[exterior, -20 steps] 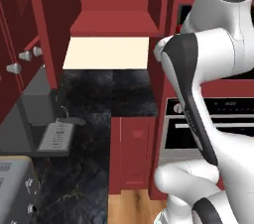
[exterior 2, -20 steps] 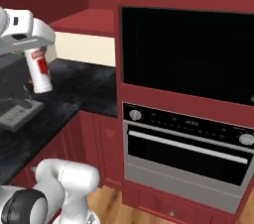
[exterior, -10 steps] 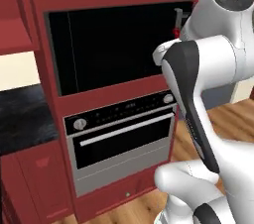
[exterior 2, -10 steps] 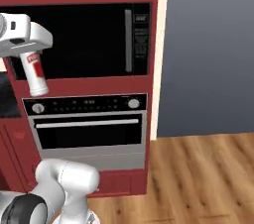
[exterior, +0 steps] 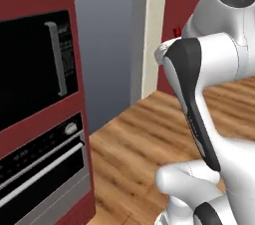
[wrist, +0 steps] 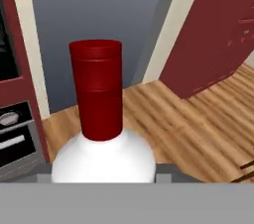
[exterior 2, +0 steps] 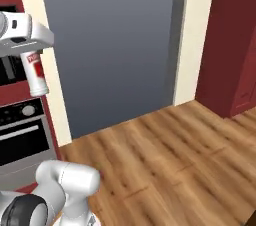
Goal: There is a bowl on the dining counter. Grab a lemon wedge from the fridge and place it in the bowl. Then get the liquor bottle and glass cup from the cabinet and place them next to the bowl.
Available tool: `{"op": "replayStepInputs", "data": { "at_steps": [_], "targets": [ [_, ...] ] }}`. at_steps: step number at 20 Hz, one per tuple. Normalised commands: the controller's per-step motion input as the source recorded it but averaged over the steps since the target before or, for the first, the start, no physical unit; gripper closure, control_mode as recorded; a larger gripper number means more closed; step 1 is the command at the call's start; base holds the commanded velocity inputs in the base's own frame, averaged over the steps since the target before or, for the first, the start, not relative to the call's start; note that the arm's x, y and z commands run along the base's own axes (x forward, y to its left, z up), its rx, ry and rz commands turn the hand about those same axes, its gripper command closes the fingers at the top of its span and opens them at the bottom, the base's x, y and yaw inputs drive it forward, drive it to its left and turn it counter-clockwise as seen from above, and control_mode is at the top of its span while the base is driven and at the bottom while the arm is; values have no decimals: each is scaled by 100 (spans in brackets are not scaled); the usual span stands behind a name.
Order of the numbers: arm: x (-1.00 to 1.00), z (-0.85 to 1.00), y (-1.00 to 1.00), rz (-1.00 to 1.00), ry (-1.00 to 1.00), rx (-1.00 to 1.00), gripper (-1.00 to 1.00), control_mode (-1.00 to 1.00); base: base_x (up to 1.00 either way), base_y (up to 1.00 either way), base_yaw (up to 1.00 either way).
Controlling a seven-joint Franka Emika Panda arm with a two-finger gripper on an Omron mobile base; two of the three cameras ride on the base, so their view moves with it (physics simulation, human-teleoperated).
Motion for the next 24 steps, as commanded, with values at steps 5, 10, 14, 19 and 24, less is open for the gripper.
{"op": "replayStepInputs", "data": {
  "at_steps": [5, 10, 14, 19, 24],
  "targets": [
    [0, 0, 0, 0, 0, 0, 100, 100, 55, -47, -58],
    [0, 0, 0, 0, 0, 0, 100, 100, 86, -8, -50],
    [0, 0, 0, 0, 0, 0, 100, 100, 100, 32, -36],
    [0, 0, 0, 0, 0, 0, 100, 100, 100, 34, -38],
    [0, 0, 0, 0, 0, 0, 100, 100, 100, 17, -44]
  ]
}}
